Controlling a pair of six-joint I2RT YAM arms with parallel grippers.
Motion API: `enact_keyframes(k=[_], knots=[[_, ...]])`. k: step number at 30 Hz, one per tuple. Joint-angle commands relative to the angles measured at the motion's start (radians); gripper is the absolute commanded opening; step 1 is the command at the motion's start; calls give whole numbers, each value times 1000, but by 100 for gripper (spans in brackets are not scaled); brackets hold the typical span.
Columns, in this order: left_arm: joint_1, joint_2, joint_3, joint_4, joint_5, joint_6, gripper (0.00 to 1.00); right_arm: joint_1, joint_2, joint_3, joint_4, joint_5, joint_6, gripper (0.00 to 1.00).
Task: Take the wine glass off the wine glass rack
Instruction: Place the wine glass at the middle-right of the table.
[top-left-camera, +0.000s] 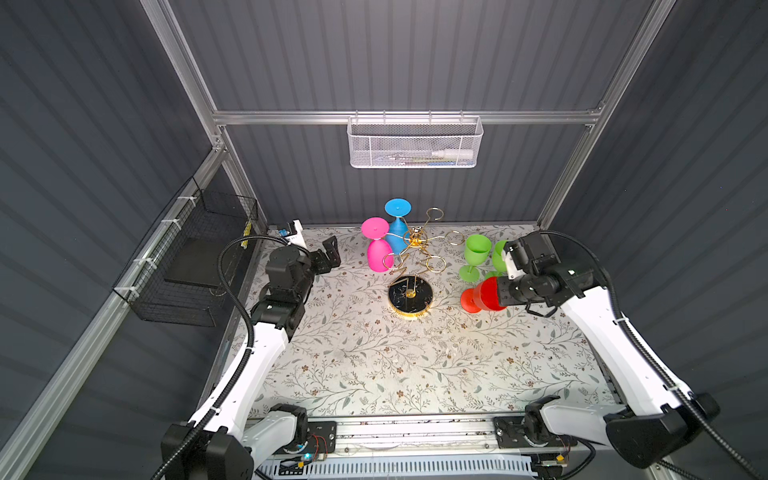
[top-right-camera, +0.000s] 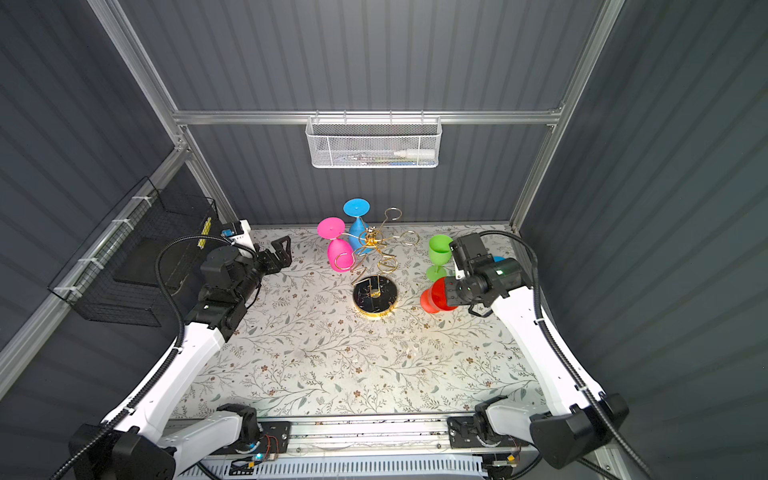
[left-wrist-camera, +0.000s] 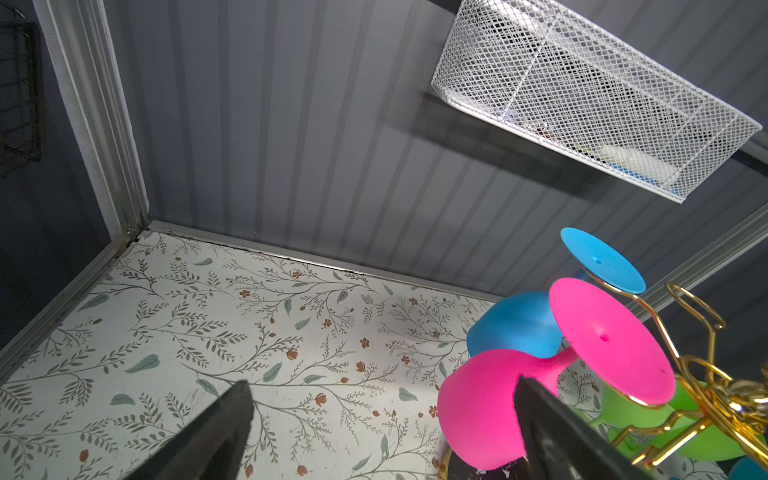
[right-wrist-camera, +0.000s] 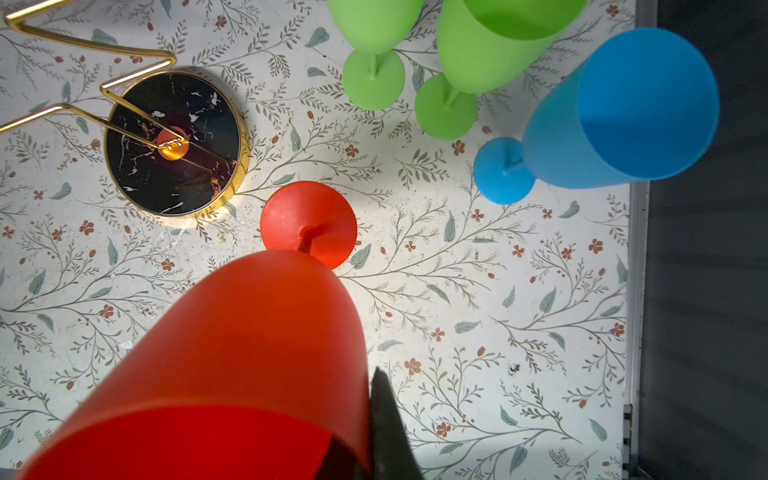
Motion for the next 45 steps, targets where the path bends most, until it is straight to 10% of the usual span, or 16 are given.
enact_keyframes(k=[1,24,36,45], knots=[[8,-29,-22,39,25,41,99,-7,48,18,35,-18,-30,0],[31,-30,-37,40,66,44,100,-44,297,44,102,-18,-63,2],[63,48,41,-99,45,-77,98,-64,228,50,161,-81,-49,48],[174,145,129,-100,466,-292,92,-181,-88,-117,431,-288,47,75]])
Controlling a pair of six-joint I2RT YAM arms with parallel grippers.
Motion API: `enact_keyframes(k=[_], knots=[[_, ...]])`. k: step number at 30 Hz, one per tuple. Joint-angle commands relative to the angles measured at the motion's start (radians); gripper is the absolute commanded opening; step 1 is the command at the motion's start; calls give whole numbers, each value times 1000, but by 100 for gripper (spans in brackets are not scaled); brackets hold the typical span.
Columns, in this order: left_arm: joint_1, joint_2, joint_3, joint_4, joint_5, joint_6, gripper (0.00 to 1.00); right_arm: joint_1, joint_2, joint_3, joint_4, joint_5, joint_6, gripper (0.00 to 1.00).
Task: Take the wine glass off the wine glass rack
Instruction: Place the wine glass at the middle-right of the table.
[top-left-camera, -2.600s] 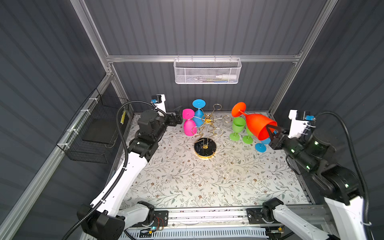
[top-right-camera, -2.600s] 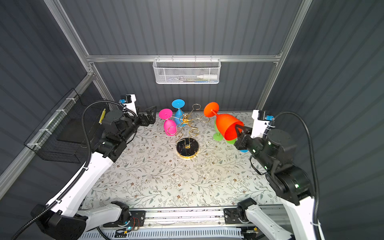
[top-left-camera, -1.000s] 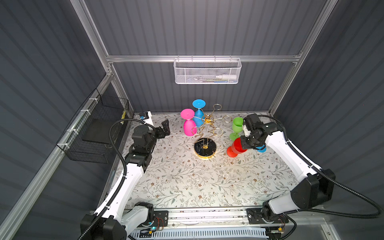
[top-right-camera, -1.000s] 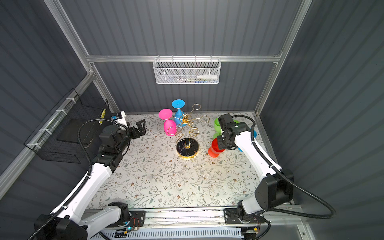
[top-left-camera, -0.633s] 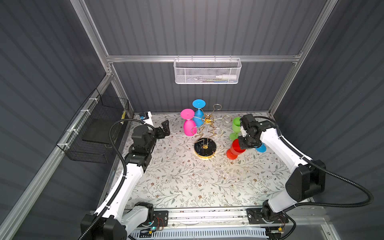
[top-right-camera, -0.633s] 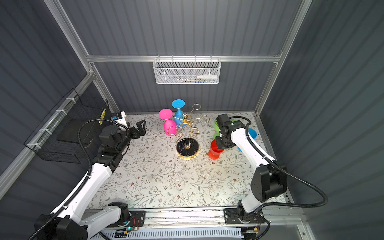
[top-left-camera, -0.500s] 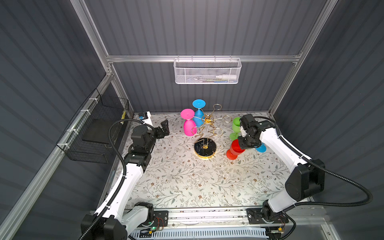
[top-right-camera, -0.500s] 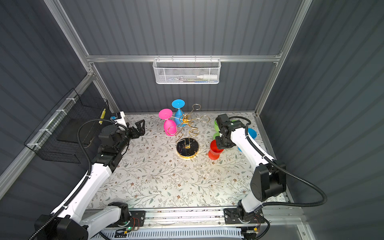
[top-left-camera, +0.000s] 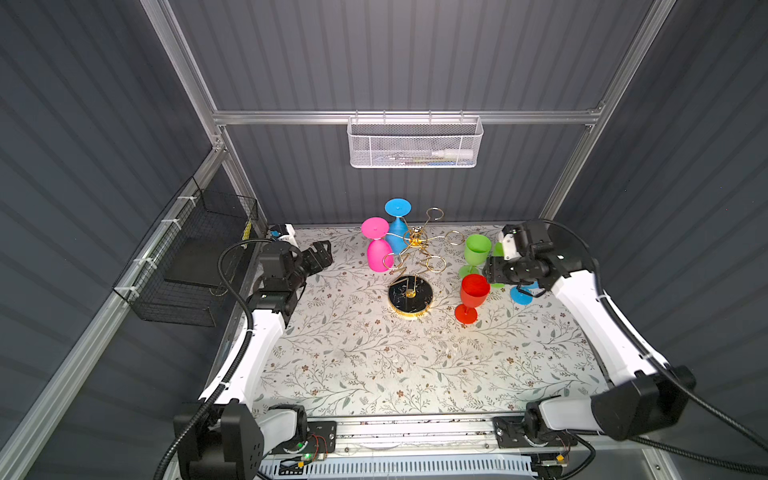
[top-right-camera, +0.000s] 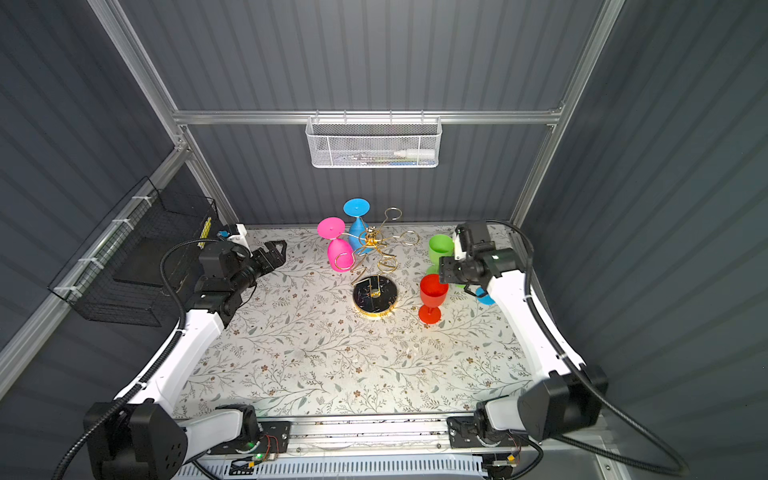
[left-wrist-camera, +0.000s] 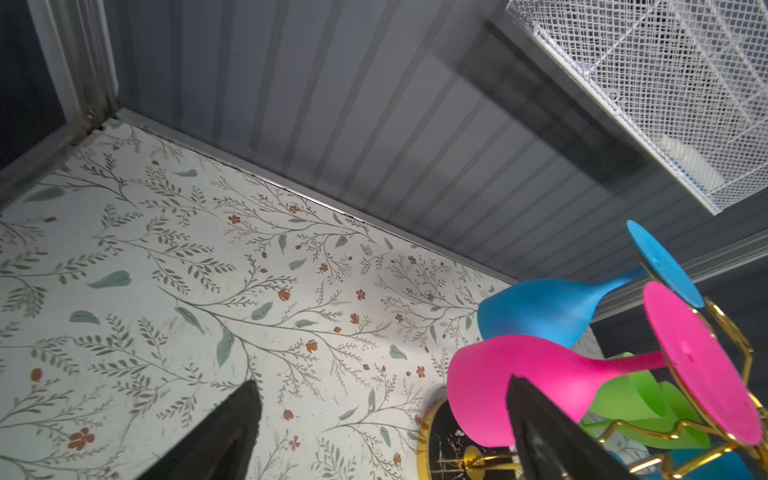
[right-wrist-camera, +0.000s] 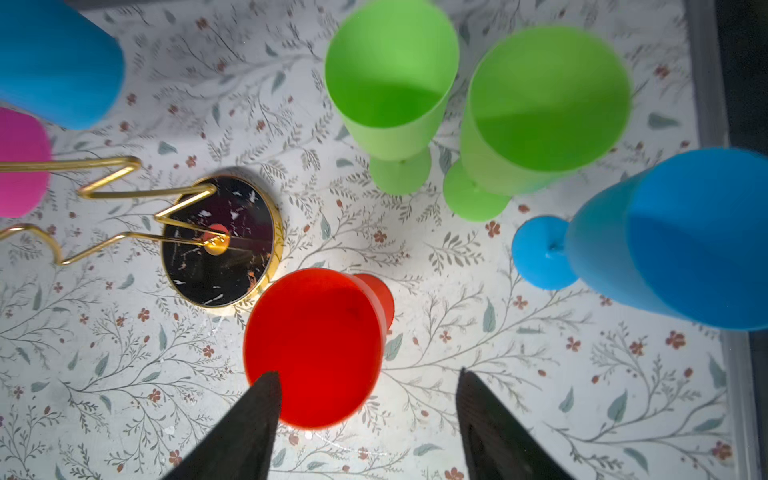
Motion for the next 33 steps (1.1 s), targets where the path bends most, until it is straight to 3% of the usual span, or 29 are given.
enact_keyframes(k=[1,6,11,16,20,25,33], knots=[[28,38,85,0,256,-109,91,-36,-131,-103,171,-121,63,78],[37,126,169,32,473,-153,88,-67,-289,-238,349,-217,129,86],[37,202,231,75,619,-173,85,-70,-300,-273,397,-273,149,89],[37,282,289,94,732,-192,77,-70,-301,-289,433,-332,155,91],[33,324,306,146,766,-221,71,-70,-299,-284,432,-340,141,91],[-36,344,358,37,733,-101,67,-70,-299,-275,428,-339,128,92],[-66,385,406,46,743,-99,59,-70,-303,-282,431,-350,137,92]])
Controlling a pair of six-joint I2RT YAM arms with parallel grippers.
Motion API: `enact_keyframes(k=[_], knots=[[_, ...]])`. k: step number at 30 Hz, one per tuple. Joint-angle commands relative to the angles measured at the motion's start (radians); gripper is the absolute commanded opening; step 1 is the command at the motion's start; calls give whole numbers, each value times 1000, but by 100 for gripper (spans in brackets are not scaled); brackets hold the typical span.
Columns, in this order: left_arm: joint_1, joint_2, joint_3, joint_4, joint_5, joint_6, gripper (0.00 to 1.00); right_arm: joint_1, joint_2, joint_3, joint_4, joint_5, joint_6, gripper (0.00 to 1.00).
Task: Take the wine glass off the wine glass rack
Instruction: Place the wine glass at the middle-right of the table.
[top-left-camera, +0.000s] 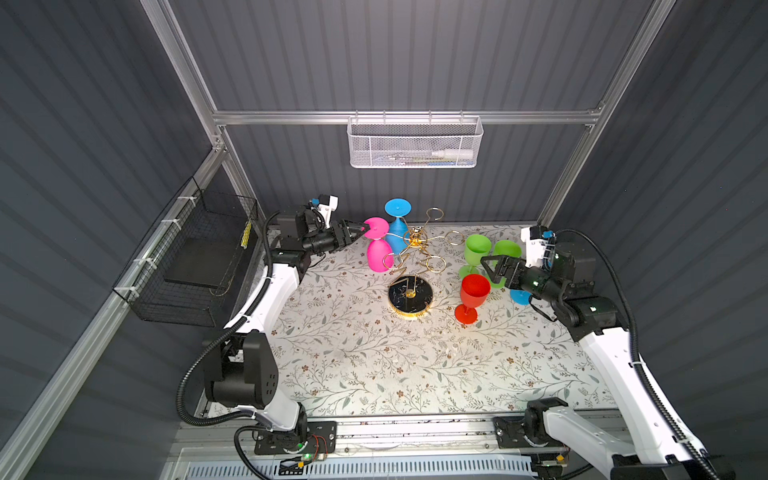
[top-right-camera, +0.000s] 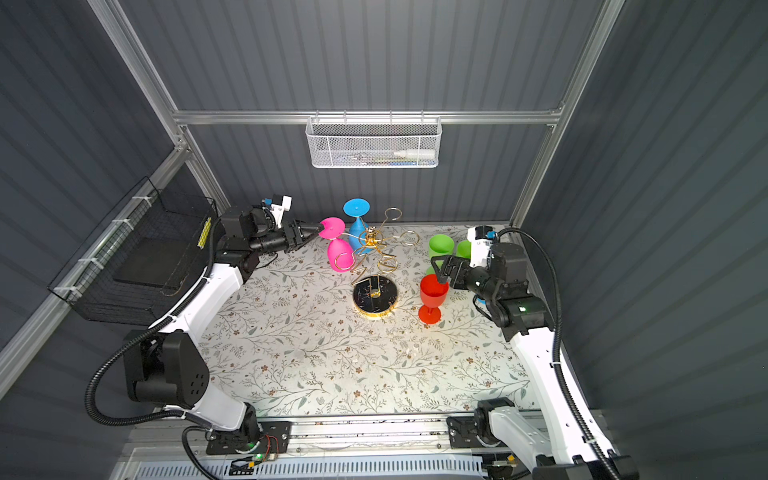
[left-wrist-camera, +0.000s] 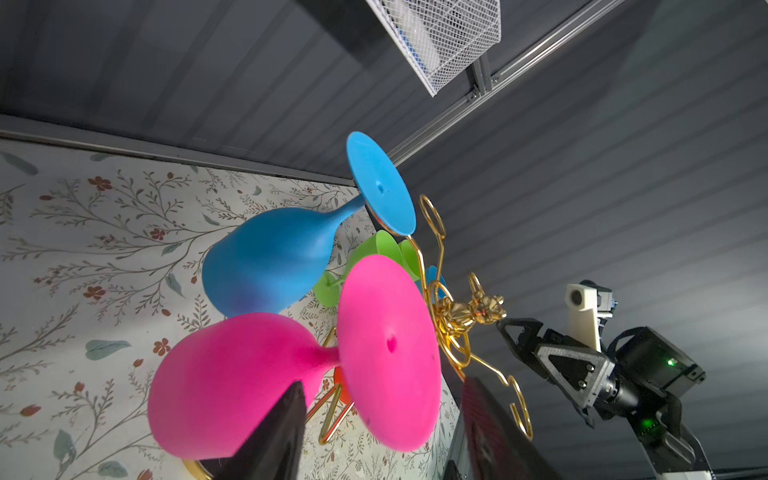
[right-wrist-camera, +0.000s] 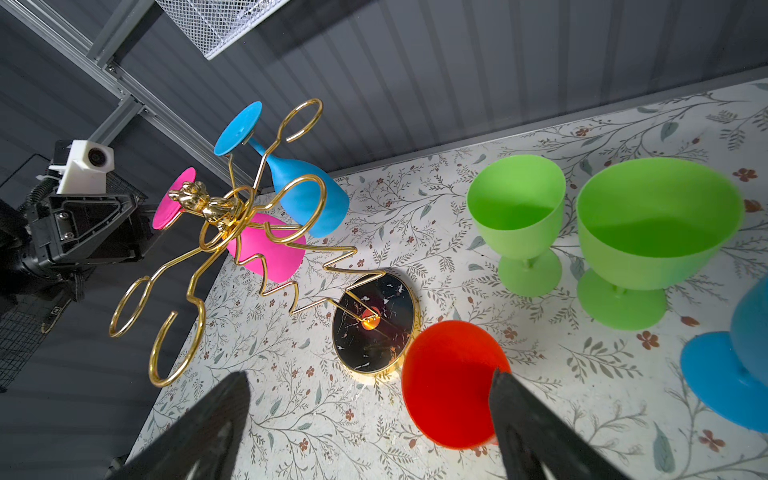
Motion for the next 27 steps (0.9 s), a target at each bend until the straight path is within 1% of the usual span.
enact_keyframes(k=[1,8,12,17,18,27], knots=[[-6,23,44,-19,27,32,57,-5,-10,-3,18,-18,-3,92],[-22,40,51,-66,32,68,47,-5,-17,-8,14,-16,-3,93],[-23,39,51,-83,32,82,44,-5,-22,-9,13,-15,-3,93],[-23,37,68,-100,28,92,35,-5,-28,-12,13,-13,-1,93],[-23,37,88,-103,27,95,34,-5,-30,-12,11,-13,-1,93],[-24,30,97,-125,23,96,23,-5,-37,-18,9,-12,3,94]])
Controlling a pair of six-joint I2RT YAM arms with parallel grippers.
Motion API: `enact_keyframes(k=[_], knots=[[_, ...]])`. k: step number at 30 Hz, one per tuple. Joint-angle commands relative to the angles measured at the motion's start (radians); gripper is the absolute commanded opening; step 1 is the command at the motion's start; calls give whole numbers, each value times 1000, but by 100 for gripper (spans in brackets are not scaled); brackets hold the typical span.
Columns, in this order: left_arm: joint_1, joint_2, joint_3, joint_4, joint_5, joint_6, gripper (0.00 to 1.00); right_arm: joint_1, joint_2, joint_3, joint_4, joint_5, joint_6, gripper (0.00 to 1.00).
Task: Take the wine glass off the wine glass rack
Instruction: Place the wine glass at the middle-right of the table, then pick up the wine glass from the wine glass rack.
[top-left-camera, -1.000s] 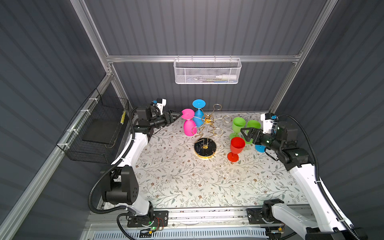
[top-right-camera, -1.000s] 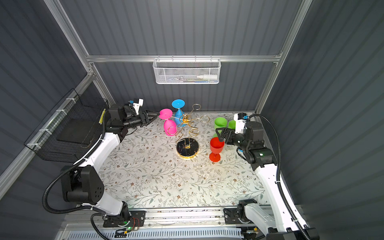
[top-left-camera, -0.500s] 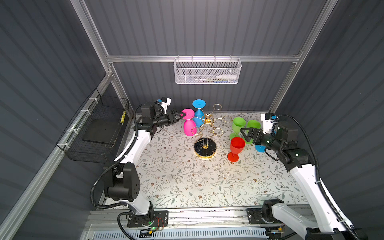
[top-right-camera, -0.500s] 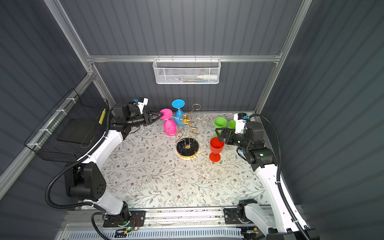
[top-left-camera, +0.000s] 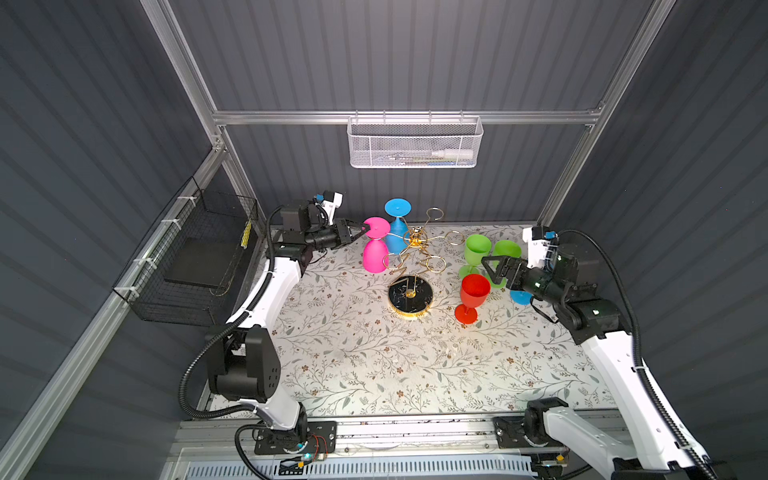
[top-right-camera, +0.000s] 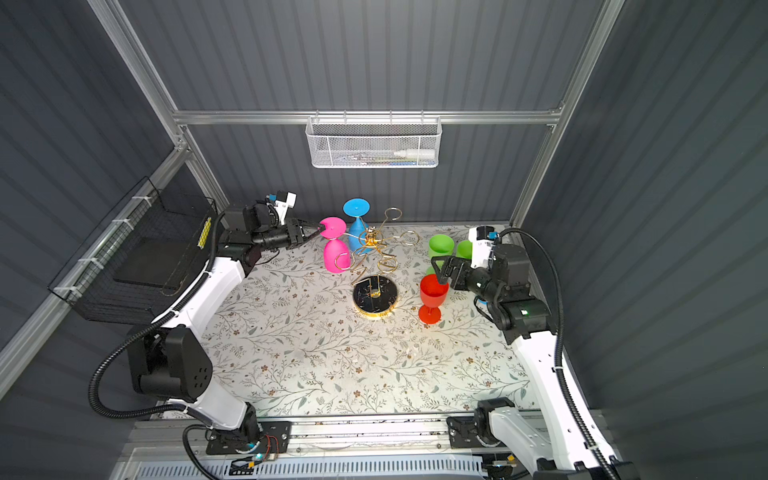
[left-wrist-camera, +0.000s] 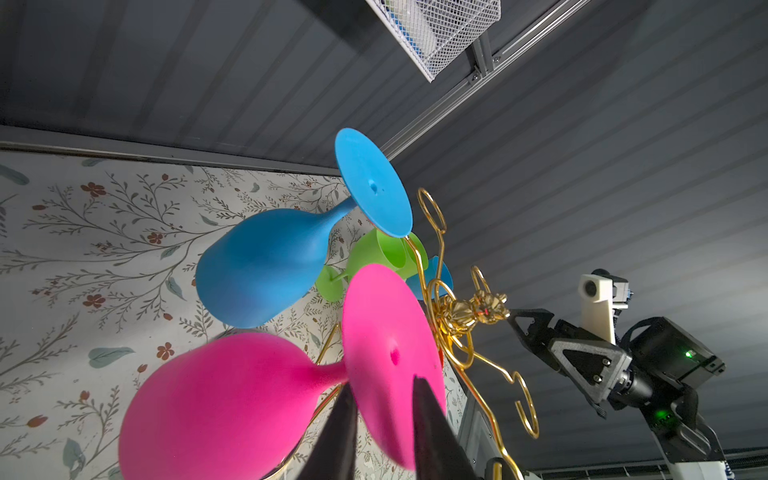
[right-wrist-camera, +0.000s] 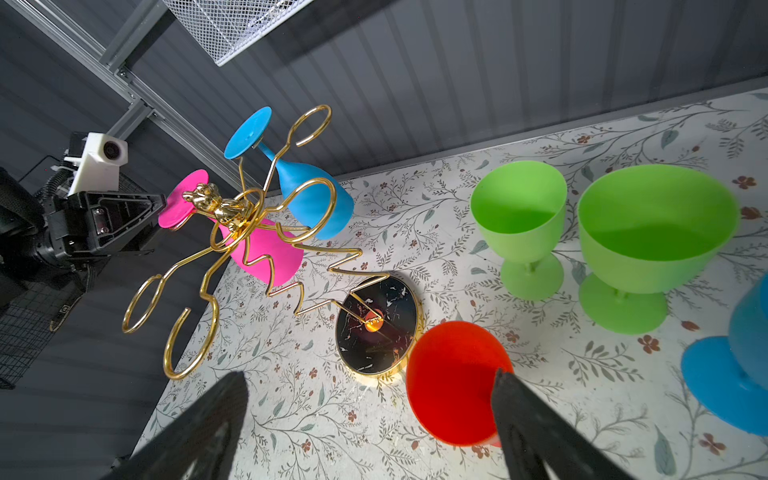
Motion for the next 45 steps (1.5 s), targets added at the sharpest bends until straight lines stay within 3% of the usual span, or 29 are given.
enact_keyframes(k=[1,26,36,45], knots=[[-6,-3,28,-23,14,17,22,-5,-16,-11,9,-11,0,94],[-6,-17,28,17,44,-90,0,-4,-27,-33,18,-10,1,95],[10,-27,65,-18,67,-147,0,-5,-30,-34,19,-23,9,95],[19,-26,73,66,111,-244,0,-5,-38,-37,18,-25,18,95]])
